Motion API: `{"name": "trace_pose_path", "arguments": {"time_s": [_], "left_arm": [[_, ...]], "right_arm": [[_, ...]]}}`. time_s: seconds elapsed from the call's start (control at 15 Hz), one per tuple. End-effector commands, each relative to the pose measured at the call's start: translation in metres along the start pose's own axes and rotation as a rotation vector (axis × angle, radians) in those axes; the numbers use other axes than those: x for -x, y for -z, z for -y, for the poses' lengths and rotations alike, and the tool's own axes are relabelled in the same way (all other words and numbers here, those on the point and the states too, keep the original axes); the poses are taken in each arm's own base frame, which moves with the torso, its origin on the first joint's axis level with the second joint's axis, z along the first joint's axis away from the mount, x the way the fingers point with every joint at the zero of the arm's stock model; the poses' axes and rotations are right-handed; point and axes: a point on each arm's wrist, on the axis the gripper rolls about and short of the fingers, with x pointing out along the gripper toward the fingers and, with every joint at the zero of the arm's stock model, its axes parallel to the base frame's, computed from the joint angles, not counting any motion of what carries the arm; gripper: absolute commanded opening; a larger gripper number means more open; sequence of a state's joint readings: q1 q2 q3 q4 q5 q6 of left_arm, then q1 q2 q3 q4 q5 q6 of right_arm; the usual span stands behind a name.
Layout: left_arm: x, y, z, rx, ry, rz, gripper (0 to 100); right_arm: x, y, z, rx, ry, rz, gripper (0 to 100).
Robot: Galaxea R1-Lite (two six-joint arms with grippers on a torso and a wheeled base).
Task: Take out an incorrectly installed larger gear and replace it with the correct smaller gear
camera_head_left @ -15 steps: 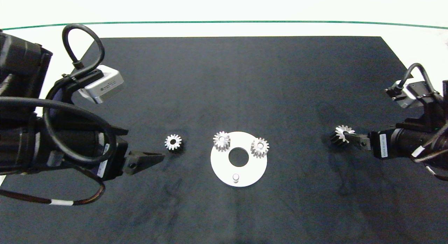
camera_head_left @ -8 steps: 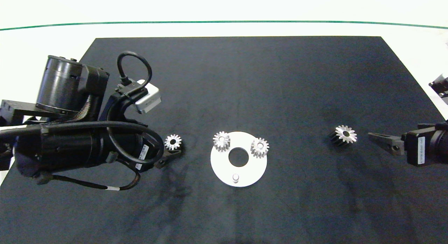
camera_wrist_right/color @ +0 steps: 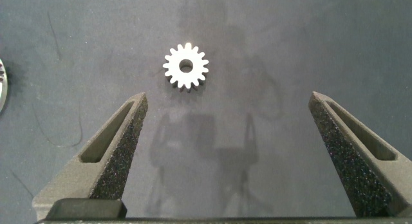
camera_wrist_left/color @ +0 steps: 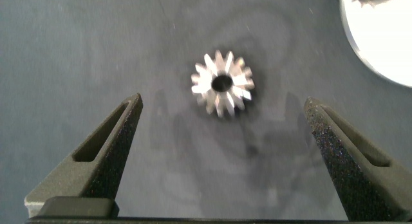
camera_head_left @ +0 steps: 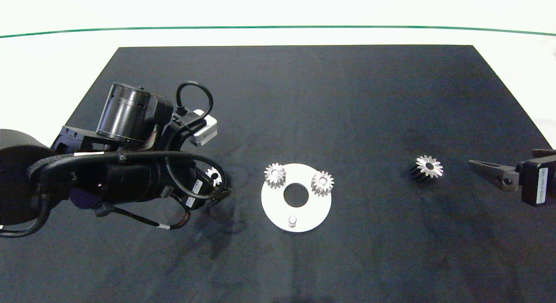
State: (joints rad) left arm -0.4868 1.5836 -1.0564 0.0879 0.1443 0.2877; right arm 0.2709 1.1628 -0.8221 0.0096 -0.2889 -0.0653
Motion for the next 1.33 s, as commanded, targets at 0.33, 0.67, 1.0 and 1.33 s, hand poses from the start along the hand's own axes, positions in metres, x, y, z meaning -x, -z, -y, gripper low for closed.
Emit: {"name": "trace_pose_path", "arguments": {"time_s": [0.33, 0.67, 1.0, 1.33], "left_arm": [[-0.019, 0.001, 0.003, -0.001, 0.005, -0.022, 100], [-0.026, 0.002, 0.004, 0.014, 0.009, -0.037, 100], [-0.036, 0.001, 0.005, 0.048, 0.008, -0.044, 100], [-0.039, 0.002, 0.006, 0.063, 0.009, -0.047, 99]], "right_arm": [[0.000, 0.005, -0.001, 0.004, -0.008, -0.014, 100], [0.000, 0.007, -0.001, 0.005, -0.008, -0.018, 100], [0.000, 0.009, -0.001, 0.007, -0.010, -0.024, 100], [0.000, 0.009, -0.001, 0.005, -0.014, -0.025, 100]]}}
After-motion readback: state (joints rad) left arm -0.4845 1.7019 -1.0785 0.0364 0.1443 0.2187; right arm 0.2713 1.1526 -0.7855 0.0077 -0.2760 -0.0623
